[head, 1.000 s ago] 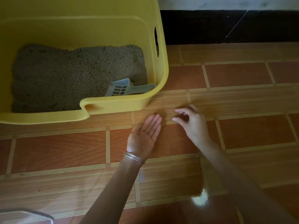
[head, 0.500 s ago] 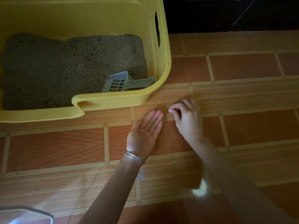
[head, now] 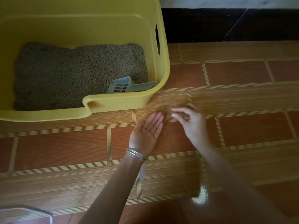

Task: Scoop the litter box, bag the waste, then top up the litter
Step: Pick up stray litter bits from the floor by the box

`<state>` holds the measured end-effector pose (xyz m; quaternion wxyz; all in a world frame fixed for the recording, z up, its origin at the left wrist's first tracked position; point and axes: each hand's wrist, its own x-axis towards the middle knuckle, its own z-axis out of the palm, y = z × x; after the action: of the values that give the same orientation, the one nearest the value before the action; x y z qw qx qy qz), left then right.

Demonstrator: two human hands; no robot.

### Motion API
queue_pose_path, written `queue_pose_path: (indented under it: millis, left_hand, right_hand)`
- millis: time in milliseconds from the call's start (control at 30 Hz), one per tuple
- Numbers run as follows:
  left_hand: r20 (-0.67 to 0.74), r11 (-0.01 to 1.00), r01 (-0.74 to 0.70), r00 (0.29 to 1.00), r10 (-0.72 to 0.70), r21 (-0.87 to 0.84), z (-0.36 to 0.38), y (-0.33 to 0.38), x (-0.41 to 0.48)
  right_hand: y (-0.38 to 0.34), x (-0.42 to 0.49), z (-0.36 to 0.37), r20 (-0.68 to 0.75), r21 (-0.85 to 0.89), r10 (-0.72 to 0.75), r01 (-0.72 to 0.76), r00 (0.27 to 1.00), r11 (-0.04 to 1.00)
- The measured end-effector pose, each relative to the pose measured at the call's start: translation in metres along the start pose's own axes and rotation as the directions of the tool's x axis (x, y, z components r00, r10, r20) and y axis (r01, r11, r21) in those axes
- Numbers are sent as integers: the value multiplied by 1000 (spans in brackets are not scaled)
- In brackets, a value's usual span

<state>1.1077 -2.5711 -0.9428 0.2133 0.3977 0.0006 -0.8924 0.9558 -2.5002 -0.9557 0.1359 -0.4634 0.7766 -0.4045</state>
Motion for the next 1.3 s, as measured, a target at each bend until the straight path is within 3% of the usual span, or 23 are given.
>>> queue_pose_path:
  millis: [167,567,867,1067,1200,1300]
  left_hand:
    - [3,1000,1,1000,-1,8,-2,0,0]
    - [26,1000,-4,1000,4,24,-5,-1,2]
    - [28,1000,-5,1000,4,26,-4,-2,1]
    - [18,1000,0,1000,1,-3,-2,1,-1]
    - [7,999,-2,1000,3,-36,-2,1,0]
    - [4,999,5,1000,-5,-45,-1,2,0]
  right_hand:
    - [21,10,-5,78,-121,65,-56,995,991]
    - [27,15,11,44,-163,-122,128,992,978]
    - [13,4,18,37,-402,-158,159,987,901]
    - [-28,-16,20,45,-50,-185,187,982,981]
    - [-33,-21,18,95,3,-173,174,980,985]
    - [-16,-18,9,50,9,-75,75,996,997]
